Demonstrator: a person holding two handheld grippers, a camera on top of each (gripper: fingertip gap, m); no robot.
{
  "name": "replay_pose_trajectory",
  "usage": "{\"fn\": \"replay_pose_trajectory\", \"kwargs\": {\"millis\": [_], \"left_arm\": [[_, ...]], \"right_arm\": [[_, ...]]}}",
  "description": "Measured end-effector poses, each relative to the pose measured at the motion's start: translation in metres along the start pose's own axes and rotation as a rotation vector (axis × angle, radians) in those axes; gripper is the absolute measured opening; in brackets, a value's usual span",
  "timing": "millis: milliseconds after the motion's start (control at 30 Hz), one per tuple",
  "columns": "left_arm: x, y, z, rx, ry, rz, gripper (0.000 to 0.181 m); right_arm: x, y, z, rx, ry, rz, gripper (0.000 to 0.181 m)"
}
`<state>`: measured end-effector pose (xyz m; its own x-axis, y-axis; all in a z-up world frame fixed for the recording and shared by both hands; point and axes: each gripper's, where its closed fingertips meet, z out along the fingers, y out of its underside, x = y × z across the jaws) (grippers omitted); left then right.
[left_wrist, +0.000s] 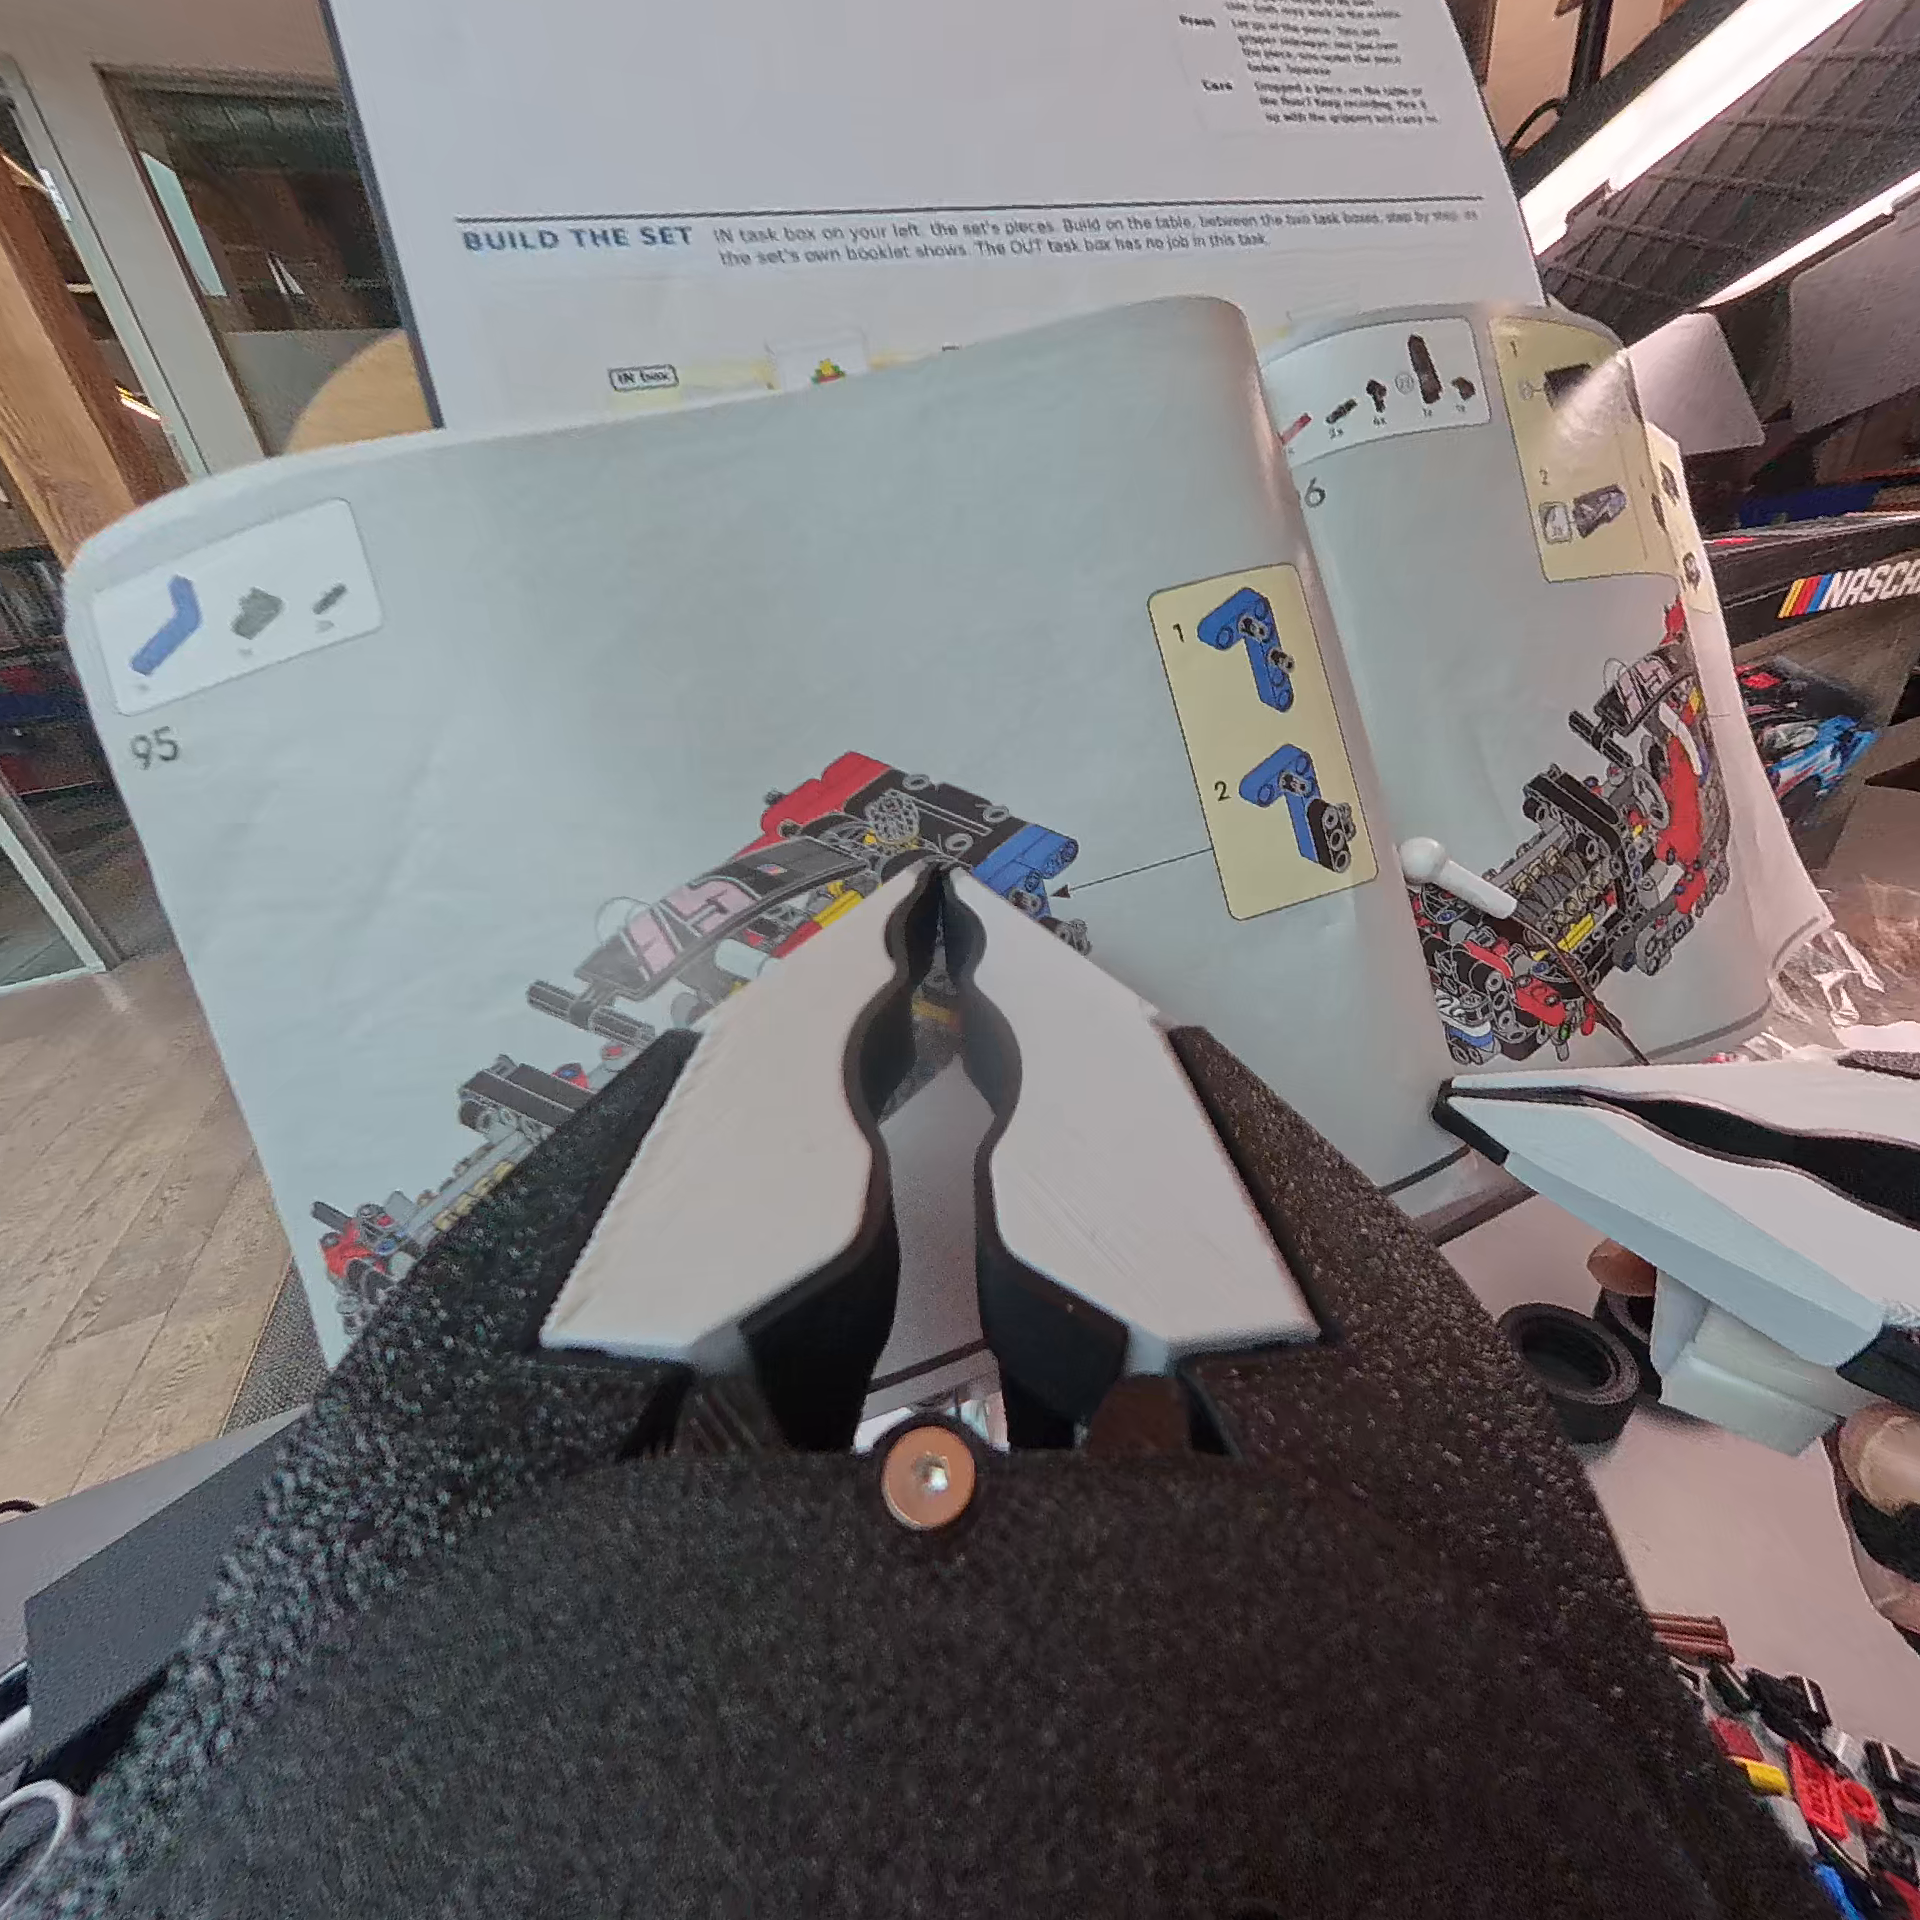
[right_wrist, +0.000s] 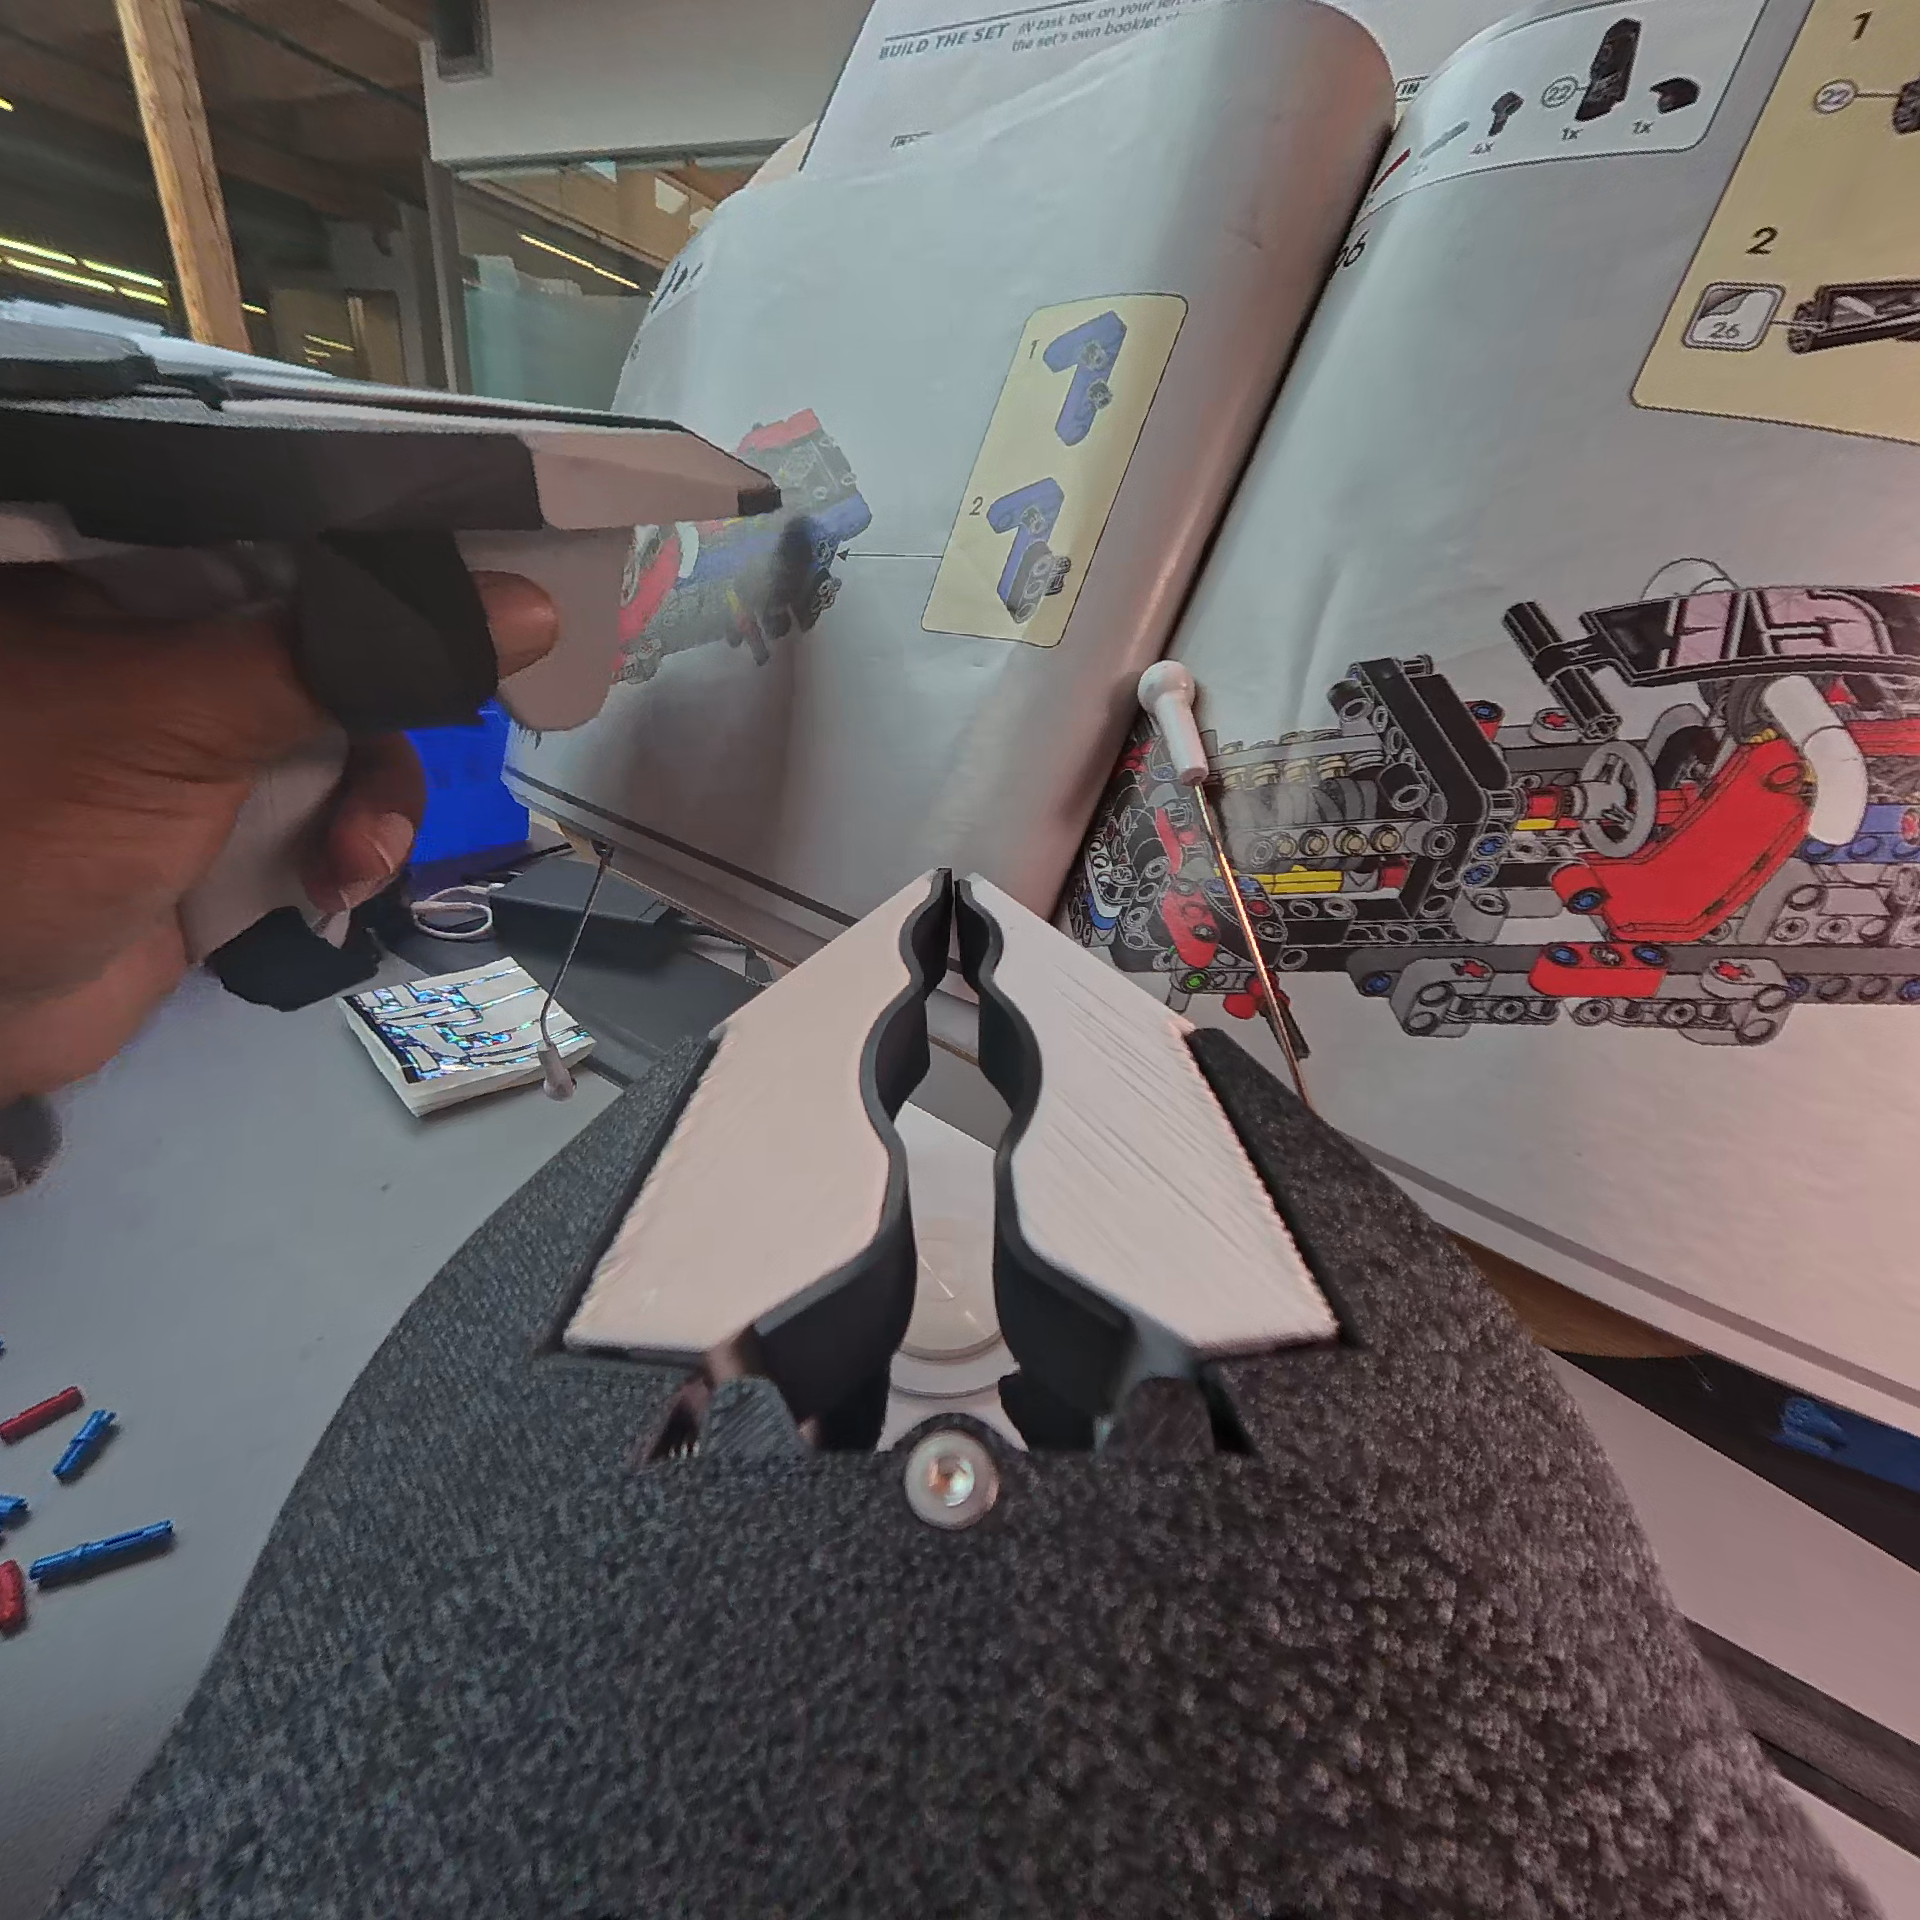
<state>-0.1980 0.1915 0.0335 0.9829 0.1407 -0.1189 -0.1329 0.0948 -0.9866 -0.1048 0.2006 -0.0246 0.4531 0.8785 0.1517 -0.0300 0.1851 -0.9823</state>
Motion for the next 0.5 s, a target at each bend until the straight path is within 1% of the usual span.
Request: {"fn": "replay_pose_trajectory", "kwargs": {"millis": [33, 233, 367, 500], "left_arm": [[-0.003, -0.004, -0.001, 0.004, -0.010, 0.003, 0.000], [-0.027, -0.017, 0.002, 0.002, -0.050, -0.005, 0.000], [-0.042, -0.018, 0.005, -0.016, -0.081, 0.009, 0.000], [-0.049, -0.014, 0.005, -0.031, -0.093, 0.013, 0.000]], "right_arm": [[0.000, 0.000, 0.000, 0.001, 0.000, 0.001, 0.000], [0.000, 0.000, 0.000, -0.001, 0.002, -0.001, 0.000], [0.000, 0.000, 0.000, -0.001, 0.001, 0.001, 0.000], [0.000, 0.000, 0.000, -0.001, 0.000, 0.000, 0.000]]}}
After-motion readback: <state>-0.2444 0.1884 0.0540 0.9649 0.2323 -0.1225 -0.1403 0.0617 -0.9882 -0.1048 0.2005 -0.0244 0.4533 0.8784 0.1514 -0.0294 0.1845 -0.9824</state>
